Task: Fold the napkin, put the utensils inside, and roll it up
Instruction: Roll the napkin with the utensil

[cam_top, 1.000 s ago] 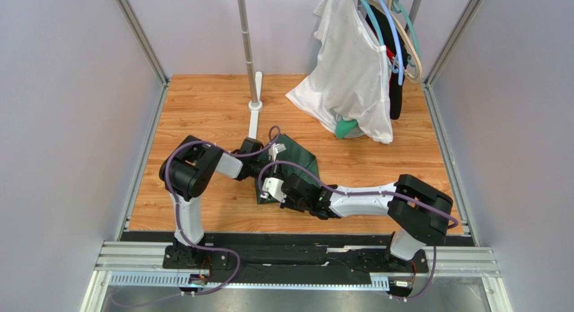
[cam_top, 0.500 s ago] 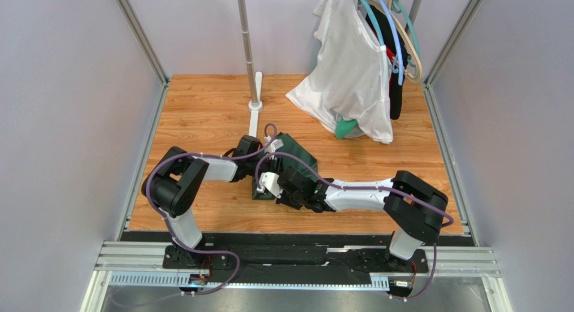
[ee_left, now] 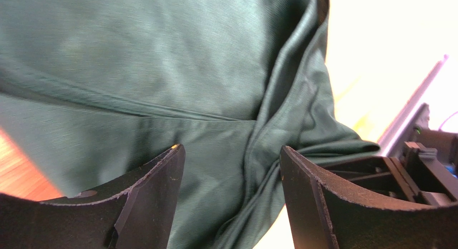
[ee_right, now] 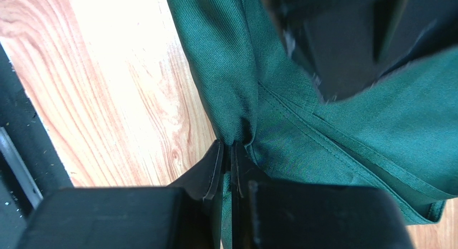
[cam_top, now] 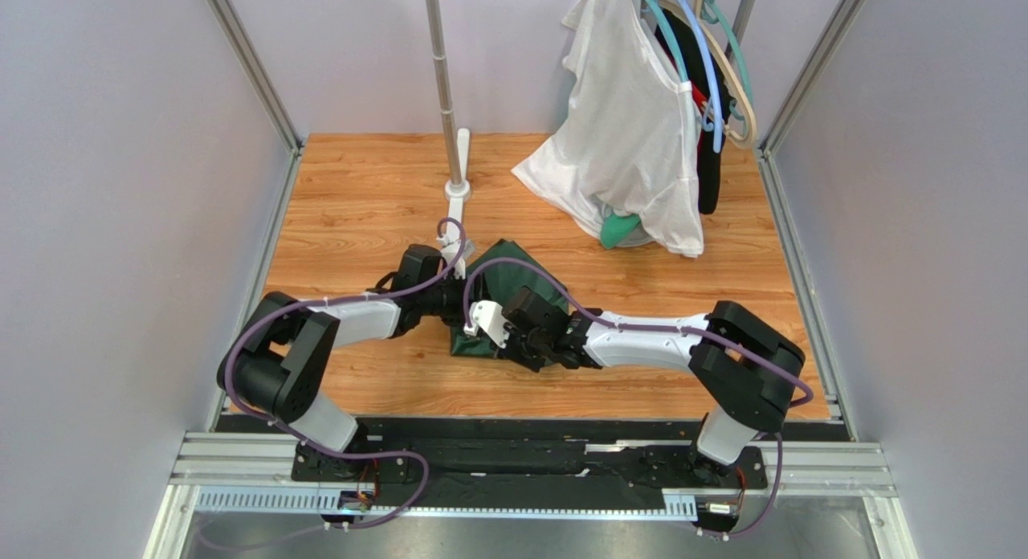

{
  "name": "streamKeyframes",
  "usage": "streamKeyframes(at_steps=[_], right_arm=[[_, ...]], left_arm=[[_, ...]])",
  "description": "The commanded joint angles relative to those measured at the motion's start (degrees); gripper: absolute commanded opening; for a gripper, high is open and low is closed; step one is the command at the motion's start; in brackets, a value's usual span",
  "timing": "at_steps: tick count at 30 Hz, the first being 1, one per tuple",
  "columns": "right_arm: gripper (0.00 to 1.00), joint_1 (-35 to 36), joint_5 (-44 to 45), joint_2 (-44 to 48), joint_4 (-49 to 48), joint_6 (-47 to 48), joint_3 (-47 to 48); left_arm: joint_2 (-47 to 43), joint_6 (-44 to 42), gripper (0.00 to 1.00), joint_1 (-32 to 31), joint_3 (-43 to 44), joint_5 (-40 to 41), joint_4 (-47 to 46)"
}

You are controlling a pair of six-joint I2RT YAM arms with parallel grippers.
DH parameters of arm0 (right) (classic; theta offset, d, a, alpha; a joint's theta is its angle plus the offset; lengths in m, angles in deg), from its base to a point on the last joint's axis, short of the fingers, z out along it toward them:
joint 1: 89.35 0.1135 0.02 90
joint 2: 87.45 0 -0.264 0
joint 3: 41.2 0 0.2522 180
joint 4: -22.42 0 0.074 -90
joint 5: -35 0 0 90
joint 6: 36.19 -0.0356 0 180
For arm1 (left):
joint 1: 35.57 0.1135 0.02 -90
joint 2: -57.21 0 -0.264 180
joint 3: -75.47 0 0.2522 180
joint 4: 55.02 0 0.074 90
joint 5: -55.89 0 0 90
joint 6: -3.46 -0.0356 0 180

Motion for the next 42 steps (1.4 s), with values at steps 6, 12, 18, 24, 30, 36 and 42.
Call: streamKeyframes(at_steps=[6, 12, 18, 24, 30, 36, 42], right_arm=[[0.0, -1.2, -8.0, -1.0, 10.9, -1.0, 0.8], [0.0, -1.9, -10.9, -3.1, 15.1, 0.4, 4.1], [0.0, -3.2, -14.2, -4.0, 17.0, 0.9, 6.1], [0.0, -5.1, -17.7, -5.7, 18.7, 1.7, 8.1], [0.0, -8.1, -22.9, -6.5, 19.2, 2.3, 8.9], [0.0, -10.4, -27.2, -7.9, 20.3, 3.0, 10.1], [0.0, -12.2, -30.8, -10.8, 22.8, 3.7, 12.3]], left_arm=[[-9.8, 1.7, 0.75, 3.3, -8.4, 14.5, -1.8], [-22.1, 0.3, 0.75, 3.3, -16.8, 16.7, -10.0], [-34.4, -4.5, 0.72, 2.1, -22.8, 8.6, -17.0], [-39.9, -8.4, 0.7, -6.7, -25.4, 9.9, -18.5], [-31.8, -8.5, 0.68, -9.5, -24.4, 7.1, -21.4], [-28.8, -8.5, 0.68, -11.4, -24.7, 7.2, -23.3], [-25.1, -8.9, 0.68, -12.4, -23.5, 5.7, -24.4]])
